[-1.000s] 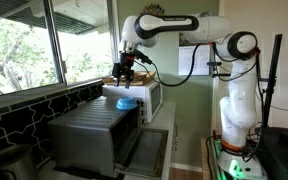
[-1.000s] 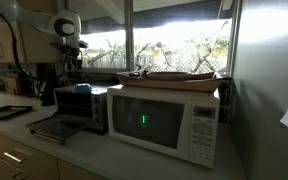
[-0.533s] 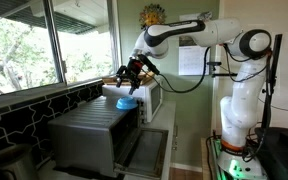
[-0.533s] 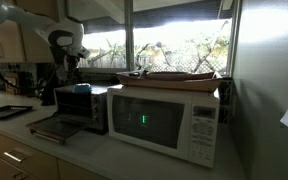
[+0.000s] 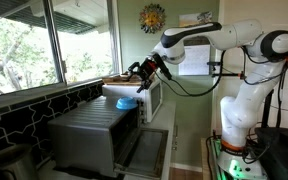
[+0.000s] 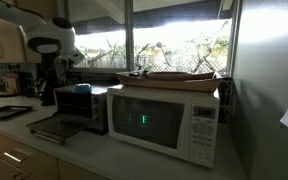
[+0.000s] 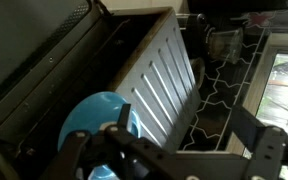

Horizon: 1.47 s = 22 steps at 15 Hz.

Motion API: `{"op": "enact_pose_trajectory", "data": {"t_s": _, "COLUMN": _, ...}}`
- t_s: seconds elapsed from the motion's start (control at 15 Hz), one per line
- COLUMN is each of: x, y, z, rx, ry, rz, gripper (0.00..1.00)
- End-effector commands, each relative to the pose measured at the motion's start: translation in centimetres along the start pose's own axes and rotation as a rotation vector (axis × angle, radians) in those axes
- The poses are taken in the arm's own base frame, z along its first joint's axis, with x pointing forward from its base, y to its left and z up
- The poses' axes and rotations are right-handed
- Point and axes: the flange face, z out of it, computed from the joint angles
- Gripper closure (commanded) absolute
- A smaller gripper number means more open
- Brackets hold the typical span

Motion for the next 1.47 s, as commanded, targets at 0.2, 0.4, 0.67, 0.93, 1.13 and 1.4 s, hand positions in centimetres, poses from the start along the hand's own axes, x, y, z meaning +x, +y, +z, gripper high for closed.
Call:
{"op": "enact_pose_trajectory", "data": {"t_s": 0.2, "x": -1.7, "y": 7.6, "z": 0.4, "rx": 0.119, "ry": -0.062, "rz": 0.045, "gripper": 0.0}}
{"op": "enact_pose_trajectory", "data": {"t_s": 0.4, "x": -1.2, "y": 9.7, "z": 1.7, "rx": 0.132, "ry": -0.061, "rz": 0.059, "gripper": 0.0}}
{"op": "enact_pose_trajectory", "data": {"t_s": 0.67, "x": -0.9, "y": 11.3, "z": 3.2, "rx": 0.17, "ry": -0.062, "rz": 0.058, "gripper": 0.0}}
{"op": "enact_pose_trajectory", "data": {"t_s": 0.93, "x": -0.5, "y": 12.6, "z": 3.2, "rx": 0.235, "ry": -0.025, "rz": 0.066, "gripper": 0.0}}
{"op": "enact_pose_trajectory", "data": {"t_s": 1.13, "x": 0.0, "y": 13.4, "z": 3.9, "rx": 0.274, "ry": -0.003, "rz": 0.119, "gripper": 0.0}}
{"op": "enact_pose_trajectory", "data": {"t_s": 1.4, "x": 0.6, "y": 14.2, "z": 5.2, "rx": 0.293, "ry": 0.043, "rz": 0.168, "gripper": 0.0}}
